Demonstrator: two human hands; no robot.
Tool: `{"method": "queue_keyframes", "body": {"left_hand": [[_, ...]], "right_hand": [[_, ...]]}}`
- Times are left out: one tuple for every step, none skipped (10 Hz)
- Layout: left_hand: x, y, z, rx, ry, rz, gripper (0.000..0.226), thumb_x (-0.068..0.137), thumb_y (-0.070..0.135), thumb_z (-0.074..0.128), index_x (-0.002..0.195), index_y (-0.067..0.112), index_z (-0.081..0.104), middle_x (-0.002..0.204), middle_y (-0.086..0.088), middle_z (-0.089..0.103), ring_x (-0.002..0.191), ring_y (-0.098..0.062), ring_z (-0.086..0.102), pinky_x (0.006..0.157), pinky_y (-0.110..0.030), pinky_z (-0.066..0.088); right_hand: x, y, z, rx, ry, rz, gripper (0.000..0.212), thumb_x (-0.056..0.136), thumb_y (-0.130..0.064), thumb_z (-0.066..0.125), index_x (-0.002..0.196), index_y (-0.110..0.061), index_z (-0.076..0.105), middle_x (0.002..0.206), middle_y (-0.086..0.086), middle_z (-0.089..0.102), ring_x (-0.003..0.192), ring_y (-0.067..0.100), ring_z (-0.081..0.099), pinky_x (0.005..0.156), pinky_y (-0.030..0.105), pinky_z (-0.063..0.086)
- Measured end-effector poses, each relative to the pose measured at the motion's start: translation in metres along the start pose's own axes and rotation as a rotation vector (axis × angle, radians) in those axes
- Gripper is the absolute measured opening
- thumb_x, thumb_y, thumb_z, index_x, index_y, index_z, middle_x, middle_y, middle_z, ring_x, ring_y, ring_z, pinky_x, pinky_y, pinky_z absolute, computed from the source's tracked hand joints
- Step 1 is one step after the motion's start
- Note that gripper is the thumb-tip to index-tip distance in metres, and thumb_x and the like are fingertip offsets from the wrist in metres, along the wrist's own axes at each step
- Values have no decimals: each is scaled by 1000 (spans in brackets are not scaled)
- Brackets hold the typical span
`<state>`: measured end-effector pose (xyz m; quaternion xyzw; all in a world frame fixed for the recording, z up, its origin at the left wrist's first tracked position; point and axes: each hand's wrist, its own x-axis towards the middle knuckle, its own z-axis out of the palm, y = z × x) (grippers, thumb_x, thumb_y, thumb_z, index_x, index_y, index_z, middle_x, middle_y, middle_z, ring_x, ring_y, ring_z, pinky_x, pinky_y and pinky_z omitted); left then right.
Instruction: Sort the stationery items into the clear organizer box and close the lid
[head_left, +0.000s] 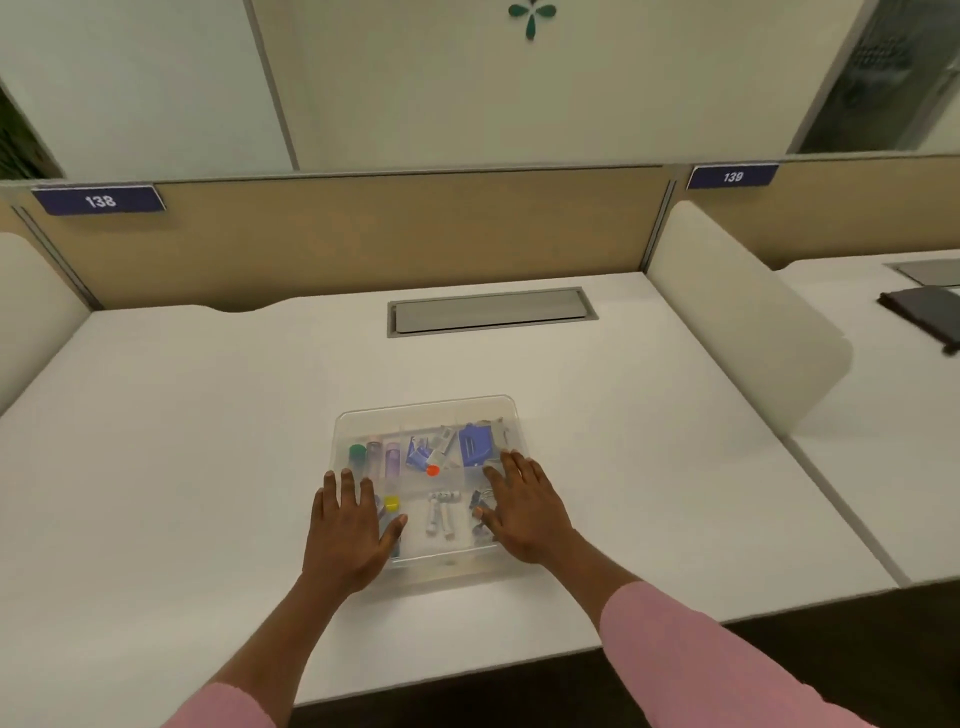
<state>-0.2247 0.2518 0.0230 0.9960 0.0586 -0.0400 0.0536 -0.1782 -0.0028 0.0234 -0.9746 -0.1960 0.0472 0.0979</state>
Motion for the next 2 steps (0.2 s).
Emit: {"method": "queue_keyframes", "body": {"left_hand": [[7,0,-1,21,21,9,104,77,78,-4,138,8,45,148,-22,39,139,-42,31,112,-52,31],[11,-2,3,40,-7,-22,102,78,80,8,126,5,57,134,-25,54,123,-46,51,98,-58,43]], "right_hand": [[5,2,-9,16,-3,3,77,89,-64,5,149,-20,21,160,12,10,149,27,5,117,36,-3],[2,2,-1,14,-13,-21,85,82,-69,1,149,-21,22,160,12,13,148,30,9,115,37,-2]]}}
